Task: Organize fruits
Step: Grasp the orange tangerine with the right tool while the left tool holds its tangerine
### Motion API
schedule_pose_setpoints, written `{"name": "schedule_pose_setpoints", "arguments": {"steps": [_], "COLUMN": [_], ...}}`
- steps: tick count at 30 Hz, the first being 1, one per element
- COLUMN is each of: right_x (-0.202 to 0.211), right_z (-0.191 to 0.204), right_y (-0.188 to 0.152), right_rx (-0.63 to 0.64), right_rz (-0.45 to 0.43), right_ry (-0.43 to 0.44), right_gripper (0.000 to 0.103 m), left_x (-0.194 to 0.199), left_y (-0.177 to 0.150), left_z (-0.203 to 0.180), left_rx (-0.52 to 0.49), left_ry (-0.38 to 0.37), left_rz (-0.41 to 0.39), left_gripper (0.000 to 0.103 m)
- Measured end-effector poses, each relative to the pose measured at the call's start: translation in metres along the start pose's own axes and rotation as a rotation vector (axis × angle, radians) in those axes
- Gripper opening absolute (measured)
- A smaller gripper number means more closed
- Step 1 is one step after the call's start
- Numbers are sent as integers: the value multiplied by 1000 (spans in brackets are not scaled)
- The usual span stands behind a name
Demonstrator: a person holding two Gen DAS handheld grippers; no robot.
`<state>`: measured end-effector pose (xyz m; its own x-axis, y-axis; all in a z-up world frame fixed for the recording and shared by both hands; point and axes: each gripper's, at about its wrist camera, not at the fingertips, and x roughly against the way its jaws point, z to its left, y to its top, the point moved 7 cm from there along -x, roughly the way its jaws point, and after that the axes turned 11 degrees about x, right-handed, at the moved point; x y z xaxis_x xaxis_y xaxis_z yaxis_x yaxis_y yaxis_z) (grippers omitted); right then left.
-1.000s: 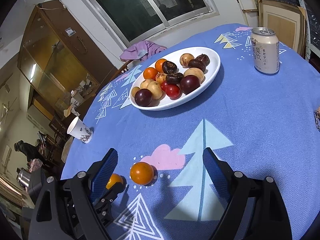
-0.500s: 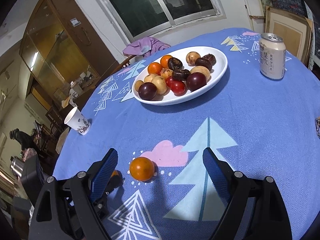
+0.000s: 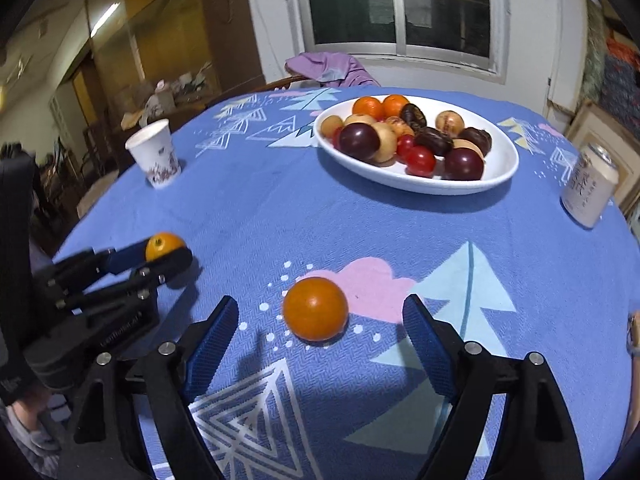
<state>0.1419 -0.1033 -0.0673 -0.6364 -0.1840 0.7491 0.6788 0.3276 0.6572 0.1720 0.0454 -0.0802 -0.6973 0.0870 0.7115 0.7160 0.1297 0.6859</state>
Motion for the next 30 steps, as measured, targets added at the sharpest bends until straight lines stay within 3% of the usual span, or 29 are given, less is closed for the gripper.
{"name": "schedule_pose_setpoints", "arguments": {"steps": [3, 15, 22, 30], "right_x": [-7, -21, -22, -24], "right_z": [6, 14, 14, 11], "right_y": [1, -6, -8, -7], "right_rx": [39, 100, 112, 96], "right_rz": [20, 74, 74, 72], "right_ry": [-28, -49, -61, -41], "right_gripper": [81, 49, 41, 41], "left_x": [0, -1, -3, -5], "left_y": [0, -2, -3, -4], "left_z": [-1, -1, -3, -3], "left_rx": [-4, -10, -13, -15], "left_ry": [5, 11, 11, 11], "left_rz": [0, 3, 7, 15], "left_gripper": [37, 37, 37, 38]}}
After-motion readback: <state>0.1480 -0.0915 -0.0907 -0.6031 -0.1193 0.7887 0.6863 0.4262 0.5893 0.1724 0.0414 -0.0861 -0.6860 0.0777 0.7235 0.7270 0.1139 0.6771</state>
